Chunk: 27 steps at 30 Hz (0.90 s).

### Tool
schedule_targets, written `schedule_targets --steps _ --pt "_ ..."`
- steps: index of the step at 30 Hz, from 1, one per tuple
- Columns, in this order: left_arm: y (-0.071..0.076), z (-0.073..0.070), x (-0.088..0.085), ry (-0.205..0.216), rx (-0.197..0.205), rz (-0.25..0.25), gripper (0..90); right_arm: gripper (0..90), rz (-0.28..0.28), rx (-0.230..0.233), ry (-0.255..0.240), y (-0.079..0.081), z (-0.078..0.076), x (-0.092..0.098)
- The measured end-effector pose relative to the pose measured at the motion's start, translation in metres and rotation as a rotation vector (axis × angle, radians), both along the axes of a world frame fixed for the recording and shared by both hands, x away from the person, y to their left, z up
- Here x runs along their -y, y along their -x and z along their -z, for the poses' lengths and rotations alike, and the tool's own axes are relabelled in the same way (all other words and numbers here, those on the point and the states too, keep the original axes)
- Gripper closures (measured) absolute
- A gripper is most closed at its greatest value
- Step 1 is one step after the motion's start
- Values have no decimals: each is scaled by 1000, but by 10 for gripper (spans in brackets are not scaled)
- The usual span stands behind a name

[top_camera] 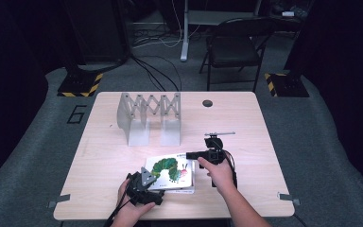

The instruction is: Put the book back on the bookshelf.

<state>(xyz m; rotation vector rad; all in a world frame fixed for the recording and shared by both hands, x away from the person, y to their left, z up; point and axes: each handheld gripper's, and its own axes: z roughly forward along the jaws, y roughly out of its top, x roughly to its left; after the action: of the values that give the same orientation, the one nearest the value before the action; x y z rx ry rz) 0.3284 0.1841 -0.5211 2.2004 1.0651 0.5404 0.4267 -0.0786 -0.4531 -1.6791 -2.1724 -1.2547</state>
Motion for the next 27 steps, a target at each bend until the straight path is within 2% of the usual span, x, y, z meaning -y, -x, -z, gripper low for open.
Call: schedule_targets --steps 6,10,13,20,21,25,26,27 --pt "1 -1 1 7 6 -8 27 625 -9 14 -3 0 -3 -1" --pt "5 -2 5 -27 66 6 49 623 -13 4 -4 1 -5 -4" --pt "10 -3 9 -67 126 53 152 622 -28 -1 -9 1 -3 -7" --pt "11 -1 6 -51 147 62 165 621 -32 -7 -7 0 -1 -7" --pt "11 0 4 -42 143 77 166 614 -36 -6 -3 0 0 -7" --pt "11 0 3 -40 141 88 166 585 -36 -13 -3 -1 1 -7" --pt "11 0 3 -40 152 81 166 577 -36 -14 -2 0 2 -8" --pt "10 0 2 -39 143 93 165 568 -39 -12 0 -1 2 -8"
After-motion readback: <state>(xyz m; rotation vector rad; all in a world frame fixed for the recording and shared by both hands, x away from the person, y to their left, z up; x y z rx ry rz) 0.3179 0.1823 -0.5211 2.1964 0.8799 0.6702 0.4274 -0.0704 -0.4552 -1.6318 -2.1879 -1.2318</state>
